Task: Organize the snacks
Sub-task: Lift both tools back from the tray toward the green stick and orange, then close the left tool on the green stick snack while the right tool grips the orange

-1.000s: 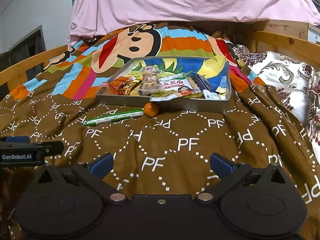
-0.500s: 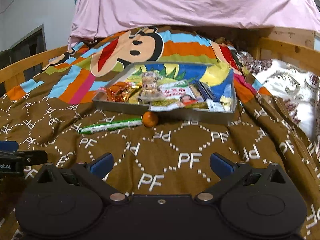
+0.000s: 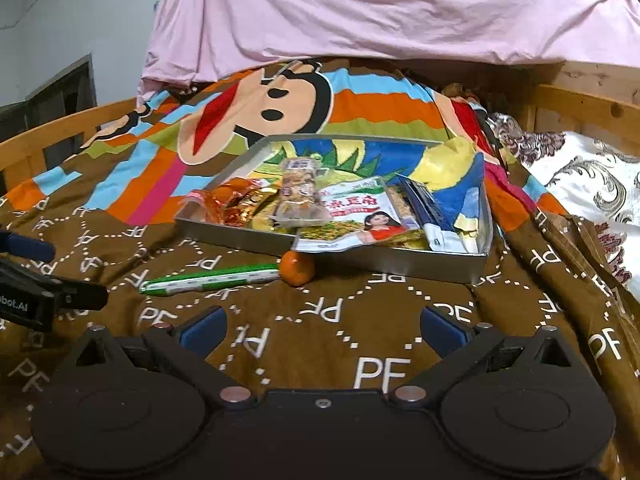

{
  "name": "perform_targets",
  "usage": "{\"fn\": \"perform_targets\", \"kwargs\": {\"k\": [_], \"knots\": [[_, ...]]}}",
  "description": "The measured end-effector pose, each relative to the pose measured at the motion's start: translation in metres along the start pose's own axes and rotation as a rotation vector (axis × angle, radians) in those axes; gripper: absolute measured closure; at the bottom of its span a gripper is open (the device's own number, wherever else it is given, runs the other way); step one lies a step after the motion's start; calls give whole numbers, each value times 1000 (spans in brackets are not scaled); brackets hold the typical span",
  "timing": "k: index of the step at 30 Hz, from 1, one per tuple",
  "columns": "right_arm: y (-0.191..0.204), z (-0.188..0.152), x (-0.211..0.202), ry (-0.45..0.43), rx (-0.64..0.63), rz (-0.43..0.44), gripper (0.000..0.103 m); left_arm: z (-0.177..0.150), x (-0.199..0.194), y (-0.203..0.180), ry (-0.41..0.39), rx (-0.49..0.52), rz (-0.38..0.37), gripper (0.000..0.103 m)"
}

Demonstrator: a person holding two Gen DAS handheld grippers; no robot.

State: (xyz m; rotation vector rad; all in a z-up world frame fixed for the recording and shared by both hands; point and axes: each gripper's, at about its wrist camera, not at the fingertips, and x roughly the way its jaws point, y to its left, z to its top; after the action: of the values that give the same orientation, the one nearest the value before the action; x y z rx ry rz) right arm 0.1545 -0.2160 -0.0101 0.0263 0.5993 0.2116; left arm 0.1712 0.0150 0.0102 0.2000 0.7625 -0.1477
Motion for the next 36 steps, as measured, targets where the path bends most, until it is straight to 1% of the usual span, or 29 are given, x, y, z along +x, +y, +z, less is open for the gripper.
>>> {"fn": "perform_targets", "kwargs": {"k": [4, 8, 13, 17, 23, 29, 36], "knots": [[-8, 3, 12, 8, 20, -25, 1, 17, 22, -7, 13, 65, -42, 0], [-15, 4, 24, 15, 33, -45, 1, 20, 39, -8, 8, 94, -75, 0], [-19, 2, 32, 4, 62, -14, 1, 17, 56, -1, 0, 118, -98, 0], [-10, 3, 40, 5, 30, 0, 1, 17, 69, 9, 12, 103, -99, 0], [-1, 7, 49, 15, -6, -3, 1, 17, 83, 13, -10, 113, -99, 0], [2, 10, 59, 45, 5, -19, 1, 18, 94, 13, -30, 108, -124, 0], [6, 14, 72, 77, 5, -39, 1, 19, 107, 18, -21, 57, -154, 0]]}}
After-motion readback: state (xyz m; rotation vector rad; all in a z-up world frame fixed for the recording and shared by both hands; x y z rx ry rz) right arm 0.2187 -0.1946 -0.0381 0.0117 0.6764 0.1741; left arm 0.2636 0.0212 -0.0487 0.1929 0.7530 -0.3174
